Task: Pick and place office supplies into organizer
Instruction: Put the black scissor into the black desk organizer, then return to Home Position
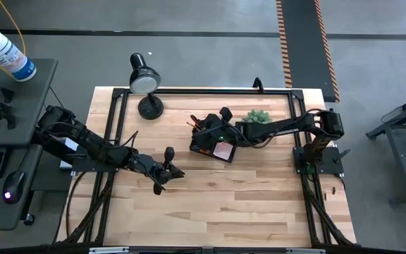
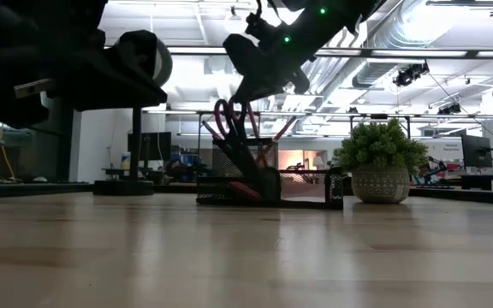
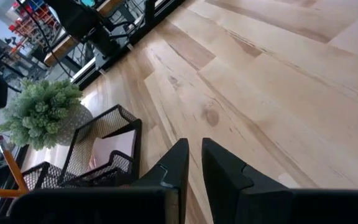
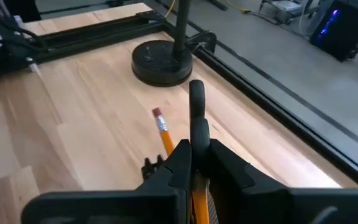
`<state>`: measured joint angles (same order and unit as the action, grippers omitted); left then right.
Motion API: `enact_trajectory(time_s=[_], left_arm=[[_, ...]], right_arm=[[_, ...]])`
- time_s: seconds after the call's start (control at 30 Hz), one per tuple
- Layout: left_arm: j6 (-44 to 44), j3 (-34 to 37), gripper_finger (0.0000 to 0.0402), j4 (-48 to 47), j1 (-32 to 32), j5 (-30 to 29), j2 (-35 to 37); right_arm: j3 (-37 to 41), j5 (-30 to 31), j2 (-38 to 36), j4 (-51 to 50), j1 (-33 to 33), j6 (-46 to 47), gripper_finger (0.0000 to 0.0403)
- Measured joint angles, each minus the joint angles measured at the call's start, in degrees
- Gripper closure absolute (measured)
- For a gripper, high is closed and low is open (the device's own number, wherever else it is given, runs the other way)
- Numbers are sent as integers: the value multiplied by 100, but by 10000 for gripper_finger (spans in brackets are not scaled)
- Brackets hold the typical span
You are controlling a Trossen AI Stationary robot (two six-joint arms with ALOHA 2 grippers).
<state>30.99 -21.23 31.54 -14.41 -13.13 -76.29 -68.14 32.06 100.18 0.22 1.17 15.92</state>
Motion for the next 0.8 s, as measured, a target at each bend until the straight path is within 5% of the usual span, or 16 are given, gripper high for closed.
enact_trajectory(time_s=[0.37, 0.8], left_arm=[[10, 0, 373, -6, 15, -188, 0], [84, 0, 373, 203, 15, -205, -4]], right_arm=[[-2, -391, -35, -227, -26, -161, 275], [-7, -562, -802, -400, -203, -332, 259]])
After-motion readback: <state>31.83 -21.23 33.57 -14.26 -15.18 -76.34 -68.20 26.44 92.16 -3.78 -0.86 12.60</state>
